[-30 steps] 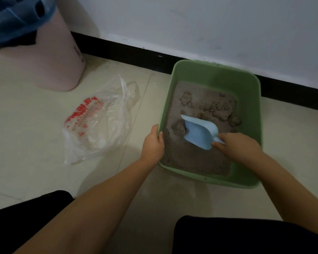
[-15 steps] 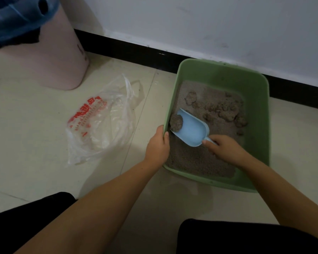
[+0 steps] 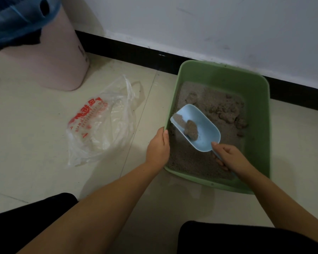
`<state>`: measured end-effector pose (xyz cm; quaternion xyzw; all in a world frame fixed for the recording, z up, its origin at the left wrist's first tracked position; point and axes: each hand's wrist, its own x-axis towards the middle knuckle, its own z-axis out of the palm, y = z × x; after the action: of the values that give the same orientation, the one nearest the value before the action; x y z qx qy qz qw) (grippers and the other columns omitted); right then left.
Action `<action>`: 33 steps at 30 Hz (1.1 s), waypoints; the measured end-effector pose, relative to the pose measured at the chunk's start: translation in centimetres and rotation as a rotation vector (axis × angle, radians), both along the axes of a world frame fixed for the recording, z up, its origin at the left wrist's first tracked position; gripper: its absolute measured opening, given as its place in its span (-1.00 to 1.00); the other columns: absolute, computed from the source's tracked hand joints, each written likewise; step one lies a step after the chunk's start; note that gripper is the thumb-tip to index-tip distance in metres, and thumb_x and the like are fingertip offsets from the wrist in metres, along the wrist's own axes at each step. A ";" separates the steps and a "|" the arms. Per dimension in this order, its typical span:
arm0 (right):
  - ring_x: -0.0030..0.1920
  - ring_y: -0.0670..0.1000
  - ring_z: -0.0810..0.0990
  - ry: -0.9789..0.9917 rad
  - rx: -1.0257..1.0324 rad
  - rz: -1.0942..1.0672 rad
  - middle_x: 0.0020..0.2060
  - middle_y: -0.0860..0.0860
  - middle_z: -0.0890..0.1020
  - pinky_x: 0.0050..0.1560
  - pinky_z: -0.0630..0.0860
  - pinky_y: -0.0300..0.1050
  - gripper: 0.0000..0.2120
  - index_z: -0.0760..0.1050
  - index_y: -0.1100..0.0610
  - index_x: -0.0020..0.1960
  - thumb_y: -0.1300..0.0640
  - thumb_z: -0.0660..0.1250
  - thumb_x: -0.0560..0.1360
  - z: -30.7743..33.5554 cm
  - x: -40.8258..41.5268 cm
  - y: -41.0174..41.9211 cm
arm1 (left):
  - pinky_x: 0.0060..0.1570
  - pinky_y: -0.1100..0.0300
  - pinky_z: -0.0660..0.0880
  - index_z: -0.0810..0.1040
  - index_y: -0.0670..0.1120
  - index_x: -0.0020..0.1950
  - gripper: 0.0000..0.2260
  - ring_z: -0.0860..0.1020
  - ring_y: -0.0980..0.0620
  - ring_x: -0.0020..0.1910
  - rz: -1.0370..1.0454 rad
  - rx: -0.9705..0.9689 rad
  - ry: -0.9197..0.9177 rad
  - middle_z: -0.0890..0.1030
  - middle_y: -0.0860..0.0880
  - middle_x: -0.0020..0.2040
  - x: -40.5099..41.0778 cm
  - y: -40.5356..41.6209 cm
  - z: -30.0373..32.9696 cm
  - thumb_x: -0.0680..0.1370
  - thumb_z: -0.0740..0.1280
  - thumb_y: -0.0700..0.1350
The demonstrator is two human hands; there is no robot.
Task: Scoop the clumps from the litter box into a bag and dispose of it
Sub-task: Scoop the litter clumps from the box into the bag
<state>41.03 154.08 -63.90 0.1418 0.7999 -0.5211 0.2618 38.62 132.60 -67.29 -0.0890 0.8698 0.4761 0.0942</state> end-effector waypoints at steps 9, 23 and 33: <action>-0.56 -0.03 0.23 0.007 0.027 0.037 -0.56 0.01 0.31 -0.54 0.21 -0.27 -0.46 0.37 0.07 -0.42 -0.41 0.26 0.35 2.5 -1.7 1.3 | -0.31 0.15 0.15 0.40 -0.18 0.00 -0.75 0.38 -0.04 -0.29 0.019 0.004 0.008 0.36 0.00 -0.31 0.0 0.0 -0.2 0.67 0.01 -0.07; -0.64 -0.17 0.33 0.152 0.345 0.794 -0.60 -0.05 0.43 -0.45 0.36 -0.30 -0.52 0.37 0.10 -0.44 -0.09 0.13 0.59 5.8 -15.3 -15.1 | 0.09 0.04 0.41 0.41 -0.18 0.29 -0.57 0.52 -0.20 0.10 0.006 0.116 0.005 0.56 -0.22 0.13 0.1 -0.5 0.2 0.64 -0.04 0.06; -0.51 0.05 0.38 0.077 0.618 1.091 -0.48 0.10 0.48 -0.35 0.38 -0.15 -0.50 0.47 0.23 -0.28 -0.15 0.10 0.59 2.0 -19.5 -22.0 | 0.22 0.08 0.36 0.29 -0.18 0.43 -0.62 0.45 -0.18 0.24 -0.103 0.140 -0.088 0.48 -0.23 0.28 1.3 -1.3 -0.5 0.66 0.02 -0.05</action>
<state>21.55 132.11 -61.86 -0.2365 0.8796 -0.0618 0.4081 39.89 131.30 -67.79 -0.0583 0.8327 0.5260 0.1627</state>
